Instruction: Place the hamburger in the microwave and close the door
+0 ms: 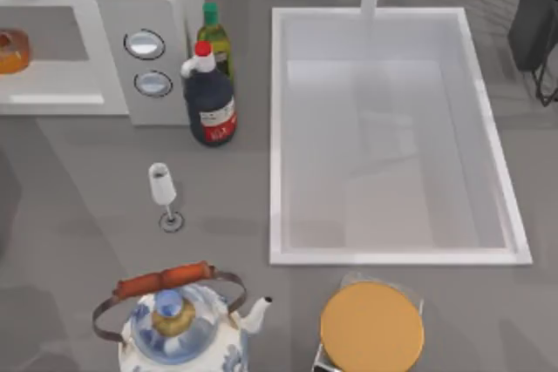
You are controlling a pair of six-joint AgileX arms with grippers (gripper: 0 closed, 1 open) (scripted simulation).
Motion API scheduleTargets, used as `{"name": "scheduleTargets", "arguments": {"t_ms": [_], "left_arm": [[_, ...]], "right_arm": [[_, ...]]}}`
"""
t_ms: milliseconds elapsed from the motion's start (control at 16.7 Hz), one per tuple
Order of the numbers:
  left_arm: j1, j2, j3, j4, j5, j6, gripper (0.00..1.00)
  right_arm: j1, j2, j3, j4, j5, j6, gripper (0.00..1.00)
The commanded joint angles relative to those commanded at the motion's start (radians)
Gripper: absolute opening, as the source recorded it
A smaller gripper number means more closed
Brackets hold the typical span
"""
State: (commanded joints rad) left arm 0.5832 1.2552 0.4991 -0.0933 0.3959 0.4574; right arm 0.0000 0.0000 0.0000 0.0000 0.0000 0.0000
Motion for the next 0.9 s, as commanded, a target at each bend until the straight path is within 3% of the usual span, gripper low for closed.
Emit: {"name": "scheduleTargets", "arguments": {"t_ms": [240, 660, 900], "left_arm": [[-0.110, -0.043, -0.022, 0.004, -0.069, -0.074, 0.00], [-0.441, -0.178, -0.107, 0.006, -0.304, -0.322, 0.00], [-0.493, -0.204, -0.125, 0.005, -0.347, -0.366, 0.00]], "right_arm": [[0.000, 0.000, 0.000, 0.000, 0.000, 0.000, 1.00], [0.000, 0.000, 0.000, 0.000, 0.000, 0.000, 1.00], [0.000, 0.000, 0.000, 0.000, 0.000, 0.000, 1.00]]}}
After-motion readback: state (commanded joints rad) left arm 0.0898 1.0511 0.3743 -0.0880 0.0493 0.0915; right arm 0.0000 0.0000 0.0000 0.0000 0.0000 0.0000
